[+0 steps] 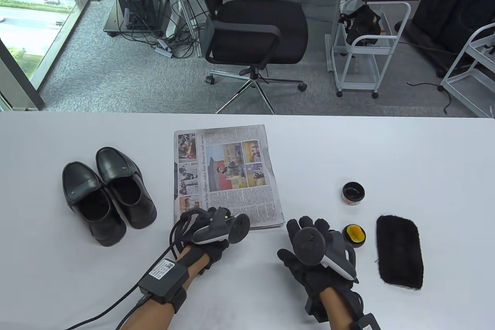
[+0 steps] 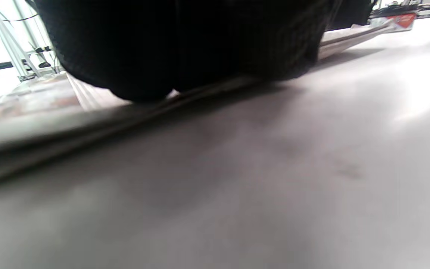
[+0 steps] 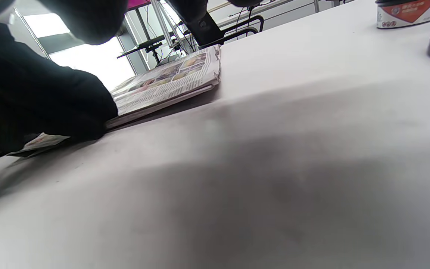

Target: Dip and apply built-in sponge shoe polish on shoes

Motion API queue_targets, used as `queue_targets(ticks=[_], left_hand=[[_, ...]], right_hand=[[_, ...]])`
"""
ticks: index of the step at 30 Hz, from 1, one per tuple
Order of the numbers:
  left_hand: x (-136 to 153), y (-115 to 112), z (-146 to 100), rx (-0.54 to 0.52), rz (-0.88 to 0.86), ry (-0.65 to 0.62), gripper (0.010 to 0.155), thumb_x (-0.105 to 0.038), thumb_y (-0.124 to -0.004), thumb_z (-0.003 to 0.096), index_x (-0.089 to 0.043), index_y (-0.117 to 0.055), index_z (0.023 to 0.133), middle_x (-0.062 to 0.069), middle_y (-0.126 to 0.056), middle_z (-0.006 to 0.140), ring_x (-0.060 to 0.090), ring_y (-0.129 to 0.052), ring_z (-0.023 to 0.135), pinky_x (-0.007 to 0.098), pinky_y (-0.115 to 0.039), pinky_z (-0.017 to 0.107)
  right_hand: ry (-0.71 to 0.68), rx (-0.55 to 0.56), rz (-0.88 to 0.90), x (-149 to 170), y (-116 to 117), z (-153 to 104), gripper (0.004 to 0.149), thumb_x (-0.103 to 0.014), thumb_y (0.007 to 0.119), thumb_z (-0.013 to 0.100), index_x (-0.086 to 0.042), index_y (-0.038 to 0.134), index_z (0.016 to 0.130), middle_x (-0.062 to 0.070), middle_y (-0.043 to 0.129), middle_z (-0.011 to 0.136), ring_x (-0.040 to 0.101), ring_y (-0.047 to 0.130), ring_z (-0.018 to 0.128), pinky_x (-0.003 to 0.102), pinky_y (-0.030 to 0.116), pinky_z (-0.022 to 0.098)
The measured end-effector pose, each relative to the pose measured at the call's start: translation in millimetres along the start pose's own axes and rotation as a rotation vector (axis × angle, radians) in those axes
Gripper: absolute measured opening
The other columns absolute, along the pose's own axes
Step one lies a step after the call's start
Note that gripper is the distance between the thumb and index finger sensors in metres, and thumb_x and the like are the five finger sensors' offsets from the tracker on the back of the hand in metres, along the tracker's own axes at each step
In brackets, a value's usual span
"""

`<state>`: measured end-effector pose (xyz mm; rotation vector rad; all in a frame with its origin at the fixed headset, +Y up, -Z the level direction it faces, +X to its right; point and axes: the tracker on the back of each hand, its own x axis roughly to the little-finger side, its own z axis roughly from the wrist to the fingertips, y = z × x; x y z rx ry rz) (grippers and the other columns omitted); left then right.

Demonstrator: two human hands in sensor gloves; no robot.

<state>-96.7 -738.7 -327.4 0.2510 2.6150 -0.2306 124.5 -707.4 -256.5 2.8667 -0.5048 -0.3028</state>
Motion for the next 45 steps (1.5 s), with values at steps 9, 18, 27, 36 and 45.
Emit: queue_targets(ticks=[9,18,27,36,45], left_hand=[[14,43,-82,-0.321,-0.002,0.036,0.038,-0.031,-0.075,0.0572,-0.014,-0.073,0.091,0.017,-0.096,0.087,0.037,-0.106,0.070,0.050,-0.091,0.049],[23,22,-87,-0.232,0.070,0.079,0.065,-0.028,-0.076,0.0567,-0.003,-0.049,0.110,0.012,-0.087,0.083,0.034,-0.095,0.069,0.053,-0.082,0.056],[68,42,-108,-0.434,-0.230,0.266,0.037,-0.033,-0.075,0.0562,-0.021,-0.083,0.091,0.016,-0.089,0.091,0.038,-0.099,0.074,0.052,-0.086,0.054],[121,67,-161,-0.978,-0.542,0.278,0.036,-0.033,-0.077,0.0528,-0.023,-0.084,0.087,0.012,-0.092,0.087,0.033,-0.100,0.073,0.050,-0.085,0.056],[159,45,-163,-1.020,-1.082,0.159,0.036,-0.036,-0.080,0.0523,-0.024,-0.084,0.086,0.010,-0.092,0.087,0.033,-0.099,0.073,0.050,-0.084,0.057]], right_hand=[[0.023,-0.001,0.001,5,1,-1,0.074,-0.048,0.068,0.047,-0.011,0.044,0.107,0.030,0.032,0.112,0.070,0.028,0.092,0.082,0.029,0.062],[0.028,-0.041,0.003,3,10,2,0.074,-0.048,0.067,0.048,-0.011,0.042,0.107,0.031,0.031,0.111,0.070,0.027,0.092,0.082,0.028,0.062],[0.058,0.001,0.003,6,11,3,0.076,-0.048,0.067,0.048,-0.010,0.040,0.107,0.031,0.032,0.111,0.069,0.029,0.092,0.082,0.029,0.062],[0.144,0.169,0.323,20,-2,-2,0.087,-0.048,0.068,0.048,-0.003,0.020,0.105,0.030,0.026,0.109,0.055,0.063,0.086,0.065,0.060,0.060],[-0.004,0.297,1.066,46,-12,-11,0.095,-0.043,0.078,0.046,-0.007,0.011,0.104,0.027,0.010,0.109,0.048,0.071,0.079,0.056,0.067,0.055]])
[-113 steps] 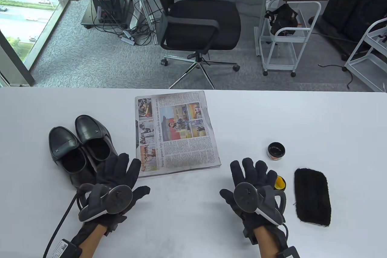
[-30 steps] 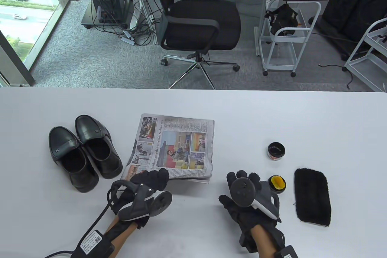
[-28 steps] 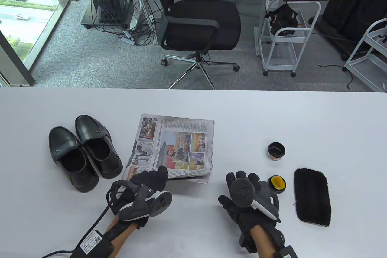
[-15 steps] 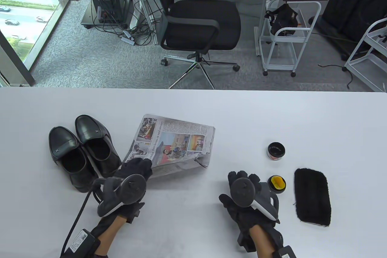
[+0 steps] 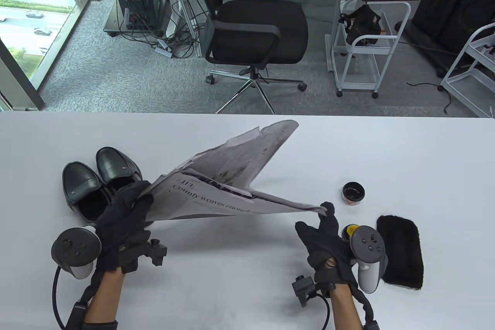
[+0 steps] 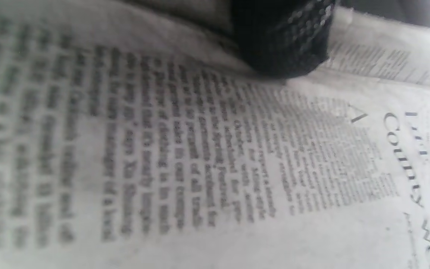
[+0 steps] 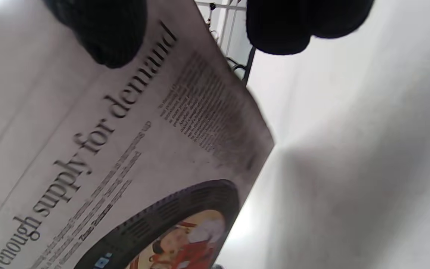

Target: Dip and apply built-in sponge shoe polish on shoes

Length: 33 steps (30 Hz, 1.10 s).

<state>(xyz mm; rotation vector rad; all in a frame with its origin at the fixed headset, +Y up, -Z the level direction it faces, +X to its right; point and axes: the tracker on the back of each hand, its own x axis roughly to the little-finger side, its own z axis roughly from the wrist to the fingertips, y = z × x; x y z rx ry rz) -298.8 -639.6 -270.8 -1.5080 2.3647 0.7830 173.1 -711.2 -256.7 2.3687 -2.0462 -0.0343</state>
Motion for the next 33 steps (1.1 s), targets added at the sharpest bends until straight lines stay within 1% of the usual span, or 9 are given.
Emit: queue_targets(ticks=[3,5,8,12,16,19,23,28,33], left_hand=[[16,-4,-3,-0.011,-0.134,0.118,0.036,-0.035,-0.080,0.0524,-0.024,-0.084,0.086,0.011,-0.092,0.087,0.033,-0.098,0.073,0.050,-0.084,0.057],[24,-8,-6,-0.011,-0.188,0.180,0.036,-0.036,-0.079,0.0529,-0.024,-0.083,0.086,0.011,-0.092,0.087,0.032,-0.099,0.072,0.049,-0.085,0.056],[31,-17,-7,-0.007,-0.272,0.268,0.036,-0.035,-0.080,0.0534,-0.022,-0.084,0.086,0.013,-0.091,0.087,0.035,-0.097,0.074,0.052,-0.083,0.057],[36,-24,4,0.129,-0.181,0.348,0.038,-0.039,-0.076,0.0571,-0.020,-0.085,0.089,0.015,-0.091,0.091,0.043,-0.094,0.077,0.056,-0.080,0.058],[38,-30,33,0.279,0.062,0.403,0.041,-0.041,-0.075,0.0582,-0.020,-0.086,0.091,0.021,-0.083,0.098,0.053,-0.081,0.084,0.063,-0.071,0.061],[37,-39,63,0.433,0.297,0.393,0.041,-0.041,-0.074,0.0581,-0.020,-0.086,0.091,0.020,-0.082,0.096,0.036,-0.097,0.061,0.044,-0.086,0.042],[47,-50,85,0.454,0.409,0.385,0.044,-0.040,-0.075,0.0575,-0.017,-0.087,0.093,0.021,-0.087,0.094,0.034,-0.103,0.057,0.041,-0.091,0.040],[39,-29,78,0.358,0.441,0.306,0.062,-0.047,-0.074,0.0571,-0.011,-0.071,0.108,0.029,-0.078,0.102,0.050,-0.093,0.075,0.055,-0.083,0.053],[14,-26,41,0.533,0.536,0.159,0.061,-0.049,-0.071,0.0583,-0.013,-0.072,0.107,0.030,-0.072,0.105,0.054,-0.085,0.080,0.058,-0.077,0.056]], right_hand=[[-0.133,-0.044,0.094,-7,-5,1,0.071,-0.038,0.083,0.044,-0.013,0.052,0.103,0.023,0.052,0.106,0.035,0.090,0.061,0.045,0.080,0.043],[-0.175,-0.169,0.189,-13,0,0,0.058,-0.034,0.083,0.045,-0.017,0.066,0.097,0.023,0.063,0.101,0.029,0.094,0.054,0.041,0.083,0.038],[-0.226,-0.135,0.172,-22,0,-3,0.040,-0.027,0.082,0.045,-0.019,0.081,0.084,0.019,0.082,0.088,0.028,0.100,0.050,0.039,0.088,0.035],[-0.242,-0.083,0.191,-22,-10,-3,0.037,-0.023,0.083,0.043,-0.018,0.085,0.080,0.018,0.084,0.087,0.038,0.097,0.066,0.048,0.085,0.048],[-0.245,-0.089,-0.065,-22,-18,-1,0.036,-0.019,0.084,0.042,-0.020,0.088,0.078,0.021,0.075,0.093,0.043,0.089,0.073,0.054,0.079,0.054],[-0.227,-0.119,-0.323,-19,-18,3,0.035,-0.018,0.084,0.043,-0.021,0.089,0.077,0.019,0.071,0.097,0.044,0.088,0.075,0.055,0.077,0.056],[-0.214,-0.146,-0.469,-12,-6,5,0.036,-0.017,0.085,0.041,-0.019,0.090,0.077,0.018,0.078,0.093,0.041,0.091,0.075,0.052,0.082,0.056],[-0.176,-0.199,-0.716,-3,18,8,0.037,-0.019,0.086,0.041,-0.017,0.091,0.078,0.017,0.081,0.091,0.041,0.093,0.074,0.051,0.083,0.056],[-0.166,-0.261,-0.887,6,38,10,0.038,-0.020,0.086,0.041,-0.017,0.090,0.079,0.018,0.082,0.091,0.043,0.093,0.074,0.053,0.082,0.055]])
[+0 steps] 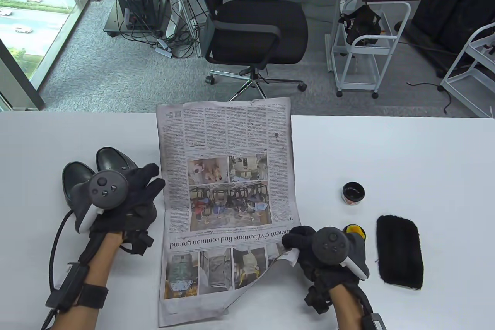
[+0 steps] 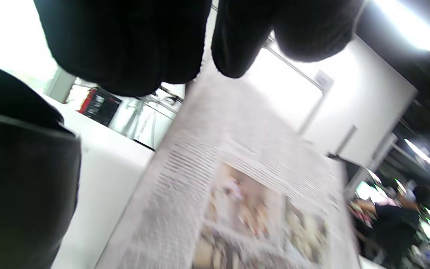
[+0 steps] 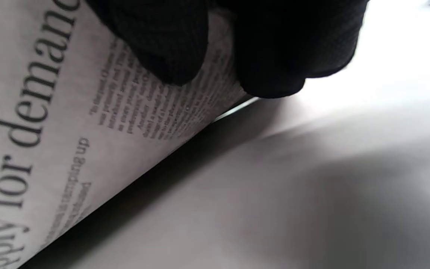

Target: Dip and apply built-in sponge shoe polish on shoes

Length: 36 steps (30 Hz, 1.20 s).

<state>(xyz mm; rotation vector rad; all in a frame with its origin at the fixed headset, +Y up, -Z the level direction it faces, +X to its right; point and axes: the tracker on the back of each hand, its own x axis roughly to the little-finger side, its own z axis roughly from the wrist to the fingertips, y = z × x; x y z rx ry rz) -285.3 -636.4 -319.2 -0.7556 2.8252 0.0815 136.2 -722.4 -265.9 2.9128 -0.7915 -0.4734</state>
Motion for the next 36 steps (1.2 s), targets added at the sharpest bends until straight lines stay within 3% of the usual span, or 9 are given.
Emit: queue_targets(ticks=[3,7,10,11,15,19,25,31,36], left_hand=[[-20,-32,-26,0.187,0.060,-0.069,0.060,-0.050,-0.070,0.0589,-0.014,-0.075,0.107,0.029,-0.078,0.103,0.053,-0.088,0.078,0.057,-0.079,0.055],[-40,-95,-50,0.477,0.223,-0.113,0.062,-0.054,-0.068,0.0588,-0.019,-0.073,0.109,0.027,-0.070,0.111,0.057,-0.077,0.091,0.063,-0.072,0.062],[-36,-133,-50,0.575,0.360,-0.123,0.066,-0.057,-0.068,0.0573,-0.022,-0.066,0.113,0.028,-0.062,0.116,0.059,-0.066,0.098,0.067,-0.064,0.066],[-34,-141,-50,0.611,0.384,-0.126,0.068,-0.057,-0.069,0.0570,-0.020,-0.058,0.114,0.027,-0.047,0.118,0.059,-0.051,0.099,0.068,-0.058,0.068],[-38,-151,-47,0.588,0.461,-0.149,0.074,-0.058,-0.071,0.0562,-0.023,-0.045,0.116,0.026,-0.036,0.120,0.058,-0.044,0.104,0.071,-0.051,0.069],[-37,-153,-48,0.576,0.462,-0.154,0.075,-0.058,-0.070,0.0561,-0.022,-0.043,0.116,0.026,-0.034,0.119,0.058,-0.042,0.104,0.073,-0.048,0.069],[-35,-154,-49,0.567,0.458,-0.171,0.072,-0.057,-0.067,0.0583,-0.021,-0.042,0.116,0.027,-0.033,0.119,0.059,-0.041,0.103,0.073,-0.048,0.068],[-33,-148,-48,0.516,0.421,-0.185,0.069,-0.055,-0.064,0.0592,-0.019,-0.051,0.115,0.028,-0.041,0.119,0.061,-0.047,0.101,0.073,-0.049,0.068],[-31,-127,-47,0.318,0.398,-0.183,0.072,-0.053,-0.064,0.0589,-0.009,-0.051,0.114,0.033,-0.035,0.114,0.060,-0.047,0.094,0.072,-0.045,0.067]], right_hand=[[-0.004,-0.037,-0.058,-2,7,1,0.039,-0.021,0.085,0.041,-0.018,0.090,0.079,0.018,0.081,0.091,0.042,0.093,0.074,0.053,0.082,0.056],[0.000,-0.051,-0.065,-2,11,0,0.039,-0.022,0.085,0.041,-0.017,0.089,0.079,0.018,0.081,0.091,0.043,0.092,0.074,0.054,0.081,0.055],[0.032,-0.118,-0.085,-1,16,-1,0.041,-0.023,0.084,0.042,-0.017,0.088,0.082,0.018,0.079,0.093,0.045,0.090,0.074,0.057,0.079,0.055],[0.053,-0.162,-0.095,-2,18,-1,0.043,-0.024,0.084,0.042,-0.016,0.085,0.085,0.019,0.075,0.096,0.046,0.086,0.078,0.059,0.076,0.056],[0.110,-0.255,-0.262,-8,15,-2,0.048,-0.015,0.080,0.044,-0.020,0.076,0.092,0.016,0.063,0.105,0.045,0.077,0.087,0.063,0.068,0.062],[0.116,-0.209,-0.243,-9,5,-4,0.051,-0.008,0.077,0.044,-0.020,0.074,0.093,0.017,0.059,0.107,0.047,0.074,0.089,0.064,0.066,0.063],[0.101,-0.073,-0.239,-13,-18,-13,0.051,-0.008,0.076,0.044,-0.019,0.073,0.094,0.018,0.060,0.107,0.047,0.074,0.089,0.065,0.065,0.063],[0.072,0.081,-0.183,-14,-27,-18,0.057,-0.034,0.075,0.046,-0.016,0.067,0.099,0.021,0.061,0.106,0.053,0.069,0.090,0.073,0.056,0.063],[0.053,0.162,-0.173,-13,-28,-20,0.066,-0.045,0.073,0.045,-0.016,0.060,0.102,0.022,0.055,0.109,0.057,0.059,0.095,0.080,0.046,0.063]])
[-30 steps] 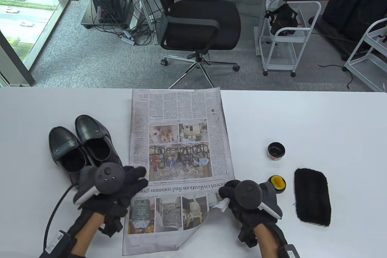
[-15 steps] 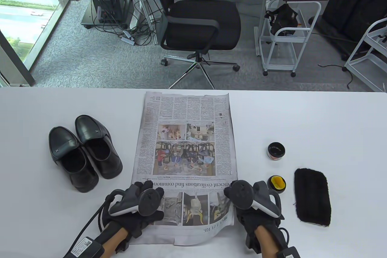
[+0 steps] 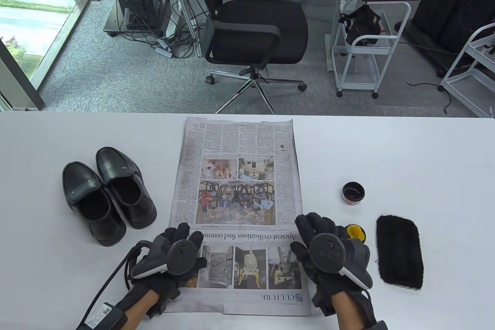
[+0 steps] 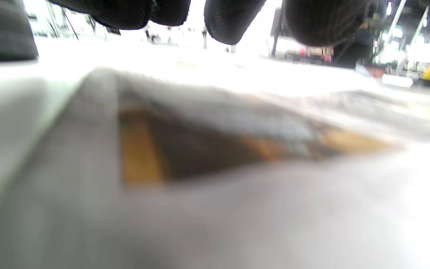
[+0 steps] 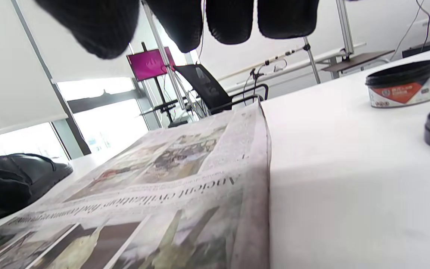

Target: Dip and apply built-in sponge shoe polish on shoes

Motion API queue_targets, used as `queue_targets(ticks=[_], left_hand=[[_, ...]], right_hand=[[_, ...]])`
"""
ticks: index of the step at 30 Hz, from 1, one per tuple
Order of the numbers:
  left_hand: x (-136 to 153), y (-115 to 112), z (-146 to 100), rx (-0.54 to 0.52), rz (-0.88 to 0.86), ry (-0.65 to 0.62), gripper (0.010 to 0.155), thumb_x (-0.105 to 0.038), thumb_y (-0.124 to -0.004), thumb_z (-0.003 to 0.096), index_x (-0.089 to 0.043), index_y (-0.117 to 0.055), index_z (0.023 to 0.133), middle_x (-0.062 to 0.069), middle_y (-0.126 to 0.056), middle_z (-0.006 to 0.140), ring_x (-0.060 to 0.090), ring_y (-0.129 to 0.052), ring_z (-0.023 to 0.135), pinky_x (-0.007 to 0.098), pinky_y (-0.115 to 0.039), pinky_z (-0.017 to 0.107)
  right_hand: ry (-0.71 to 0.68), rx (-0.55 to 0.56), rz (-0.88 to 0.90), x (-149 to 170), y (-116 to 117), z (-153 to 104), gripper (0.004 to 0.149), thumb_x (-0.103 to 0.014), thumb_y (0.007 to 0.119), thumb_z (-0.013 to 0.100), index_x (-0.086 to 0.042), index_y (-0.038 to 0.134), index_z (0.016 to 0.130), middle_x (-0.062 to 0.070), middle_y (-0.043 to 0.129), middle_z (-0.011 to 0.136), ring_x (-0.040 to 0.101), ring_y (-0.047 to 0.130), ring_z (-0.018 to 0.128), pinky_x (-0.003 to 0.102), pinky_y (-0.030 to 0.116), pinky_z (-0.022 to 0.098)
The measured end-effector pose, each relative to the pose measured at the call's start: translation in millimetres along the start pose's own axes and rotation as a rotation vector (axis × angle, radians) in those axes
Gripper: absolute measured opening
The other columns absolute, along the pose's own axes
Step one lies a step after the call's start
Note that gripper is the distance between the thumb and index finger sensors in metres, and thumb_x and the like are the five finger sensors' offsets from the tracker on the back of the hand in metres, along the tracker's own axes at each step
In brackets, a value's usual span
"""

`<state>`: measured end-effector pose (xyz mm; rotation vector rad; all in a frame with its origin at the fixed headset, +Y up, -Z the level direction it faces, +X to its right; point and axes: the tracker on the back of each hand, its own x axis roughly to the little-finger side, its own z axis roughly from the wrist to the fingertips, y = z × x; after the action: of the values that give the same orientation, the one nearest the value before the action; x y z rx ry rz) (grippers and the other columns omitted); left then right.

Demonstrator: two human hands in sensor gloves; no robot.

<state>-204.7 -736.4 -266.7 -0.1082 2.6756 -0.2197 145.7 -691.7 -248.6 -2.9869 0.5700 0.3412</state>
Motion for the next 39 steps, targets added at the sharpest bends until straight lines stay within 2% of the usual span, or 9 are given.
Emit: queue_targets(ticks=[4,7,12,17,23,26,32,34,39], left_hand=[[11,24,-11,-0.219,-0.004,0.053,0.072,-0.053,-0.066,0.0585,-0.006,-0.052,0.112,0.032,-0.040,0.112,0.052,-0.057,0.089,0.067,-0.053,0.065],[23,41,-25,-0.338,0.013,0.151,0.073,-0.052,-0.068,0.0579,-0.004,-0.053,0.110,0.027,-0.057,0.105,0.035,-0.081,0.073,0.056,-0.073,0.058],[47,64,-43,-0.445,-0.044,0.321,0.071,-0.053,-0.066,0.0590,-0.004,-0.058,0.109,0.025,-0.066,0.103,0.033,-0.093,0.065,0.052,-0.083,0.051],[64,72,-32,-0.370,-0.081,0.439,0.067,-0.042,-0.069,0.0605,-0.006,-0.050,0.113,0.028,-0.048,0.114,0.035,-0.096,0.069,0.048,-0.090,0.047],[91,60,17,-0.012,-0.195,0.636,0.068,-0.036,-0.068,0.0611,0.003,-0.045,0.112,0.036,-0.051,0.110,0.024,-0.106,0.058,0.034,-0.098,0.038],[97,50,30,-0.117,-0.275,0.711,0.062,-0.026,-0.070,0.0600,0.006,-0.050,0.108,0.037,-0.058,0.102,0.025,-0.108,0.057,0.032,-0.101,0.037],[111,49,44,-0.045,-0.374,0.787,0.069,-0.037,-0.071,0.0598,0.011,-0.050,0.105,0.028,-0.074,0.080,0.021,-0.114,0.051,0.025,-0.107,0.030],[112,53,47,0.026,-0.354,0.829,0.058,-0.029,-0.069,0.0606,0.009,-0.058,0.102,0.025,-0.074,0.079,0.019,-0.114,0.051,0.024,-0.108,0.032],[113,56,30,-0.178,-0.455,0.746,0.047,-0.026,-0.069,0.0584,0.003,-0.068,0.095,0.023,-0.074,0.080,0.019,-0.115,0.049,0.025,-0.109,0.033]], right_hand=[[0.044,-0.023,-0.022,3,0,1,0.070,-0.044,0.075,0.045,-0.014,0.054,0.105,0.024,0.044,0.112,0.062,0.044,0.097,0.082,0.037,0.063],[0.091,-0.087,-0.081,6,2,1,0.076,-0.046,0.075,0.044,-0.016,0.045,0.107,0.024,0.032,0.114,0.063,0.031,0.099,0.083,0.029,0.064],[0.107,-0.106,-0.044,9,2,2,0.078,-0.047,0.073,0.045,-0.014,0.041,0.108,0.026,0.029,0.114,0.064,0.027,0.099,0.083,0.027,0.063],[0.107,-0.123,-0.019,9,2,2,0.079,-0.047,0.073,0.045,-0.013,0.039,0.108,0.026,0.028,0.113,0.064,0.028,0.098,0.083,0.028,0.063],[0.094,-0.164,-0.008,7,6,2,0.079,-0.045,0.074,0.046,-0.011,0.038,0.108,0.028,0.028,0.113,0.064,0.028,0.098,0.083,0.029,0.063],[0.087,-0.200,-0.011,4,9,3,0.079,-0.044,0.074,0.046,-0.011,0.038,0.108,0.028,0.027,0.112,0.064,0.028,0.098,0.083,0.029,0.063],[0.068,-0.223,-0.027,0,11,4,0.079,-0.041,0.076,0.046,-0.010,0.039,0.107,0.029,0.027,0.112,0.064,0.027,0.098,0.083,0.029,0.063],[0.066,-0.227,-0.019,0,11,4,0.078,-0.041,0.076,0.046,-0.010,0.039,0.107,0.029,0.027,0.112,0.065,0.027,0.098,0.082,0.030,0.063],[0.055,-0.225,-0.028,-2,11,4,0.078,-0.040,0.076,0.046,-0.009,0.039,0.107,0.029,0.028,0.112,0.065,0.028,0.097,0.082,0.031,0.063]])
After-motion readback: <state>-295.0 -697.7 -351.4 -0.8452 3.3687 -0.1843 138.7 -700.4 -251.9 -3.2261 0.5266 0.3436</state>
